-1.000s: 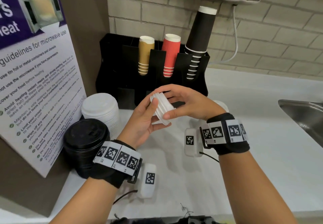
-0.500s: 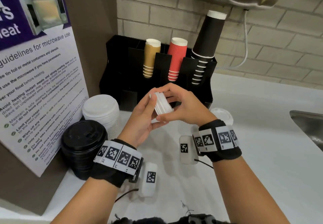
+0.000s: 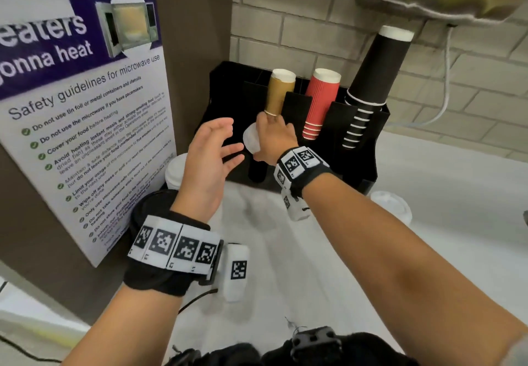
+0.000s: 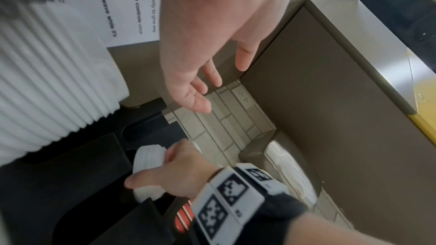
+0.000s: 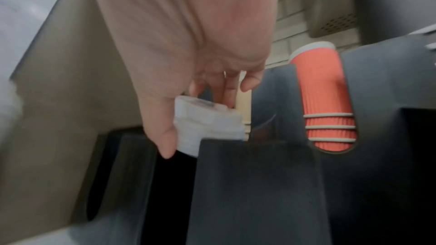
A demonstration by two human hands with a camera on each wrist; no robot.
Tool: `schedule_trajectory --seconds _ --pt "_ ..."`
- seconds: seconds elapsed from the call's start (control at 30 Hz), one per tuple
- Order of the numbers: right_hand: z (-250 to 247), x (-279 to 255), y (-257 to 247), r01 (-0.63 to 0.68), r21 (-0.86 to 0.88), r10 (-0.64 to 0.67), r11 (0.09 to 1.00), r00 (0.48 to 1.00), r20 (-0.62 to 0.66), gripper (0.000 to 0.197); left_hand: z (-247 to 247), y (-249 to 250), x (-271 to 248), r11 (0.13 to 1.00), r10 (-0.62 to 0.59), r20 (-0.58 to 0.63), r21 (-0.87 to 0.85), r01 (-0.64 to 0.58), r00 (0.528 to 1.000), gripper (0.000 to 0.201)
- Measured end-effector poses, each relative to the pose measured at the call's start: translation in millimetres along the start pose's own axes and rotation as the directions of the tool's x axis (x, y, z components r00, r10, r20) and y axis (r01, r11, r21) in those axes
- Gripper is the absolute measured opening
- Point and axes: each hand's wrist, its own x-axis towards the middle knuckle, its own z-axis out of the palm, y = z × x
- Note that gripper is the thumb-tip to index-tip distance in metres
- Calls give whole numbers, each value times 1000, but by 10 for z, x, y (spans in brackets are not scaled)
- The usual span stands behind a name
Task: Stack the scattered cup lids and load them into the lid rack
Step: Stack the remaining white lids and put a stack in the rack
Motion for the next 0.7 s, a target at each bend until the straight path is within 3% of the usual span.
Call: schedule_trajectory --seconds 0.1,0.2,0.27,0.53,0.7 --pt "100 122 -86 -34 -141 44 989 997 67 65 -26 4 -4 1000 2 -13 15 -1 1000 18" --pt "180 192 -108 -74 -189 100 979 986 133 47 -38 3 -2 999 11 0 34 -11 1000 20" --pt "246 216 -112 -56 -225 94 973 982 162 46 -39 5 -2 999 15 6 41 -15 1000 21" --pt "511 320 -135 31 -301 62 953 954 295 61 -49 -44 23 999 11 -1 49 -11 1000 24" --pt "527 363 -127 58 -234 46 970 909 414 87 -38 -58 13 999 8 -6 50 -7 1000 22"
